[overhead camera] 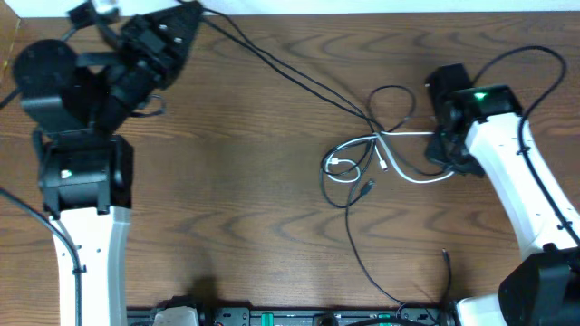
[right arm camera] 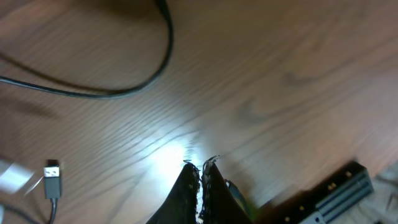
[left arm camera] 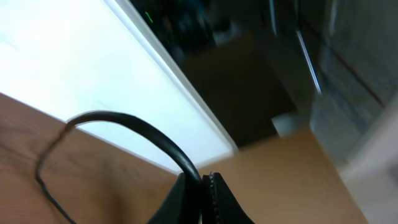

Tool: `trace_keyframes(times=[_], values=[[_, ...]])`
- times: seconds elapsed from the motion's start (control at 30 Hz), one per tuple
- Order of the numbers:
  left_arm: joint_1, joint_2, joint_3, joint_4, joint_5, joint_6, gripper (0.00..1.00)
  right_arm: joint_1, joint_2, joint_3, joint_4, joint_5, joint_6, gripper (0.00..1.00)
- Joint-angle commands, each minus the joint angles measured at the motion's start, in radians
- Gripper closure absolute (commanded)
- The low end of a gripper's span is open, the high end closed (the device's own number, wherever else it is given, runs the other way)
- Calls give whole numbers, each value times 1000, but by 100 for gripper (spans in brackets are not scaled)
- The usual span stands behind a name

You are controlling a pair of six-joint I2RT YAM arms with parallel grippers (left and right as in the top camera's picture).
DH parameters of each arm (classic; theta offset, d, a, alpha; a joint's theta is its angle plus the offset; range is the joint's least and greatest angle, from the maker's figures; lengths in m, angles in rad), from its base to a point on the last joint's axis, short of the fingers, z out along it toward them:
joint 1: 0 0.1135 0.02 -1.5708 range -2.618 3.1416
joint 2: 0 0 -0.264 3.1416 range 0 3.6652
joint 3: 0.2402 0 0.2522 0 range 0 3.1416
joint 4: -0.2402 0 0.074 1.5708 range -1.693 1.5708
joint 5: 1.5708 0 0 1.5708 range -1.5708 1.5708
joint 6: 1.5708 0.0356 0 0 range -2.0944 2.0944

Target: Untangle cables

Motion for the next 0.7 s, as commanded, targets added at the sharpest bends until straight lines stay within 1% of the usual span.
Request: trace_keyframes(times=[0.0,0.07,0.13,0.2,0.3,0.37,0.4,0.5,0.6,0.67], values=[[114,-10,11,7,-66,-30,92,-68,-18,8,-15,55,26,99],[180,-10,11,13,-89,-154,93,-102,-18,8,-17,54,21,99],[242,-10,11,82,-90,-300,93,-127,-18,8,-16,54,18,99],[289,-10,11,218,-90,-395,92,-146,-18,8,-14,53,18,99],[334,-8,11,503,-128,-513,93,-158,-18,8,-11,44,18,99],[341,-8,16,637,-190,-554,92,-157,-18,8,0,15,18,99],[341,-8,24,652,-210,-571,93,-156,-18,8,4,3,17,99],[341,-7,63,653,-252,-605,92,-155,-18,8,20,-38,-13,99],[341,-7,111,652,-287,-606,93,-155,-18,8,30,-66,-35,99],[341,-6,140,653,-277,-590,93,-155,-18,8,30,-80,-45,99]])
